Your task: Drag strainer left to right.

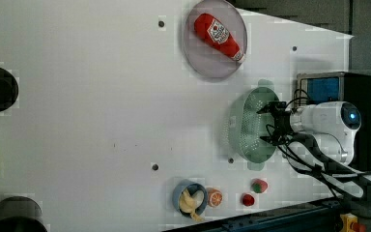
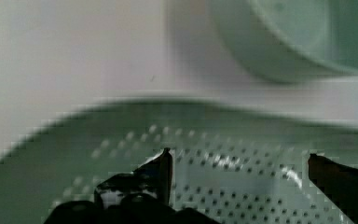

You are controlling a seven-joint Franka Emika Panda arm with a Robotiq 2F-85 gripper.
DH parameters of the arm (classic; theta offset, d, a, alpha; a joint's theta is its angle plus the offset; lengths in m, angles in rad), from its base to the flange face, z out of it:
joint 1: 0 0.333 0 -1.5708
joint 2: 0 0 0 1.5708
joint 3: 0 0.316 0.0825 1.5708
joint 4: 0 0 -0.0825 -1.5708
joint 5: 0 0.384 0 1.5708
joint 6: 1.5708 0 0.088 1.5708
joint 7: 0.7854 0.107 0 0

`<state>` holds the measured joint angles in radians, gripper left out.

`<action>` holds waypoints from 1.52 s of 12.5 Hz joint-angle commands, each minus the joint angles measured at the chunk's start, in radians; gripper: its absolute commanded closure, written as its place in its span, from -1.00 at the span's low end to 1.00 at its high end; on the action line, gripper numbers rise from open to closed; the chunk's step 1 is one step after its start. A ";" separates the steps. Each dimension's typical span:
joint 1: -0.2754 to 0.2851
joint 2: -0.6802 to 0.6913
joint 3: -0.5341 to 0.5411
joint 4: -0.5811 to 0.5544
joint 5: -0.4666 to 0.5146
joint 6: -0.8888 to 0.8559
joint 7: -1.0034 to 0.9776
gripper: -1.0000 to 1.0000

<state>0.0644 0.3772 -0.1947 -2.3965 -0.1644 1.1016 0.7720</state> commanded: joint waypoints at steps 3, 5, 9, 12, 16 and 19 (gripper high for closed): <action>0.001 -0.221 0.046 0.032 0.004 -0.174 -0.352 -1.00; 0.001 -0.328 0.056 0.071 0.012 -0.318 -0.455 -1.00; 0.003 -0.548 0.064 0.148 0.156 -0.603 -0.643 -1.00; 0.002 -0.673 0.065 0.210 0.159 -0.792 -0.717 -1.00; 0.004 -0.716 0.076 0.309 0.144 -1.019 -0.717 -1.00; 0.004 -0.715 0.080 0.346 0.138 -1.105 -0.717 -1.00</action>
<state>0.0788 -0.3413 -0.1263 -2.0645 -0.0281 -0.0045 0.0960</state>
